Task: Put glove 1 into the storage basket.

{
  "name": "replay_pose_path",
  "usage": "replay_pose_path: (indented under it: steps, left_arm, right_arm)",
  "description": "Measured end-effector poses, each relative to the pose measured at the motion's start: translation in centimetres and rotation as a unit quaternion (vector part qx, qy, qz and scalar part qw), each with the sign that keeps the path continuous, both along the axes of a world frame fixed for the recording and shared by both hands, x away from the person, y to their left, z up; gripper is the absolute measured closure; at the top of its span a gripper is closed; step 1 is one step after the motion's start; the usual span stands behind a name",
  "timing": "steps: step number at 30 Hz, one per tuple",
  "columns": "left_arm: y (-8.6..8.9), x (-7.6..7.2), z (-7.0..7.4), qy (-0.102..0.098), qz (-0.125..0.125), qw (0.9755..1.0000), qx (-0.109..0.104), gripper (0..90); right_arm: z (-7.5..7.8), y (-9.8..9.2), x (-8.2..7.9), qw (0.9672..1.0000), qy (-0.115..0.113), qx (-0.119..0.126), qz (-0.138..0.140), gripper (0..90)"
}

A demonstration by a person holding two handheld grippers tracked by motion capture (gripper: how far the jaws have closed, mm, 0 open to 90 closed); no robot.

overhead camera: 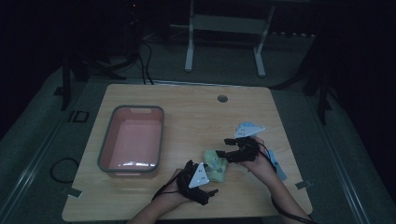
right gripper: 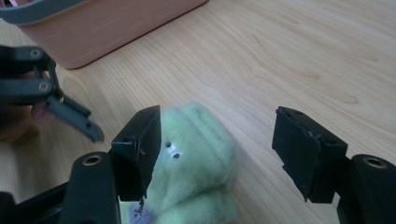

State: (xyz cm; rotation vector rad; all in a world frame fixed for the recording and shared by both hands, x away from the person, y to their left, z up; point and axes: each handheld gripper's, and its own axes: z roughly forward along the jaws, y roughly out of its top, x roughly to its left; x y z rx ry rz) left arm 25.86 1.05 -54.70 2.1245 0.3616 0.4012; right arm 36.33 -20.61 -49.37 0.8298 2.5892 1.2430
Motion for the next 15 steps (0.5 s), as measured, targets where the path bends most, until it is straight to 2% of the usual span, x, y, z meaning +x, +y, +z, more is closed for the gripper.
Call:
replay_pose_path:
  steps: [2, 3, 4, 5, 6, 9, 12, 15]
  left_arm:
    - [-0.4, 0.2, 0.0, -0.012, -0.006, 0.9999, 0.011, 16.0]
    - [-0.4, 0.2, 0.0, -0.012, -0.006, 0.9999, 0.011, 20.0]
    - [-0.4, 0.2, 0.0, -0.012, -0.006, 0.9999, 0.011, 20.0]
    - [-1.0, 0.5, -0.2, -0.024, -0.019, 0.9991, 0.03, 20.0]
    - [-1.2, 0.5, -0.2, -0.029, -0.022, 0.9986, 0.038, 27.2]
    - [-1.9, 0.4, -0.3, -0.045, -0.032, 0.9971, 0.052, 31.5]
    - [-2.2, 0.8, -0.7, -0.037, -0.041, 0.9966, 0.062, 33.9]
    - [-2.1, 1.1, -1.0, -0.04, -0.044, 0.9954, 0.075, 38.6]
  right_arm:
    - [-0.4, 0.2, 0.3, 1.0, 0.009, 0.0, 0.001, 32.7]
    - [-0.4, 0.2, 0.3, 1.0, 0.009, 0.0, 0.001, 32.7]
    - [-0.6, 0.3, 0.5, 0.9999, 0.012, 0.0, 0.0, 32.7]
    - [-0.6, 0.3, 0.5, 0.9999, 0.012, 0.0, 0.0, 32.7]
    - [-1.2, 0.5, 0.9, 0.9996, 0.028, -0.004, 0.0, 31.7]
    - [-1.9, 0.6, 1.4, 0.999, 0.045, 0.001, -0.001, 30.2]
    - [-2.9, 0.7, 2.0, 0.9973, 0.073, 0.003, -0.002, 29.7]
    - [-4.0, 0.9, 2.2, 0.9951, 0.099, 0.002, 0.004, 29.1]
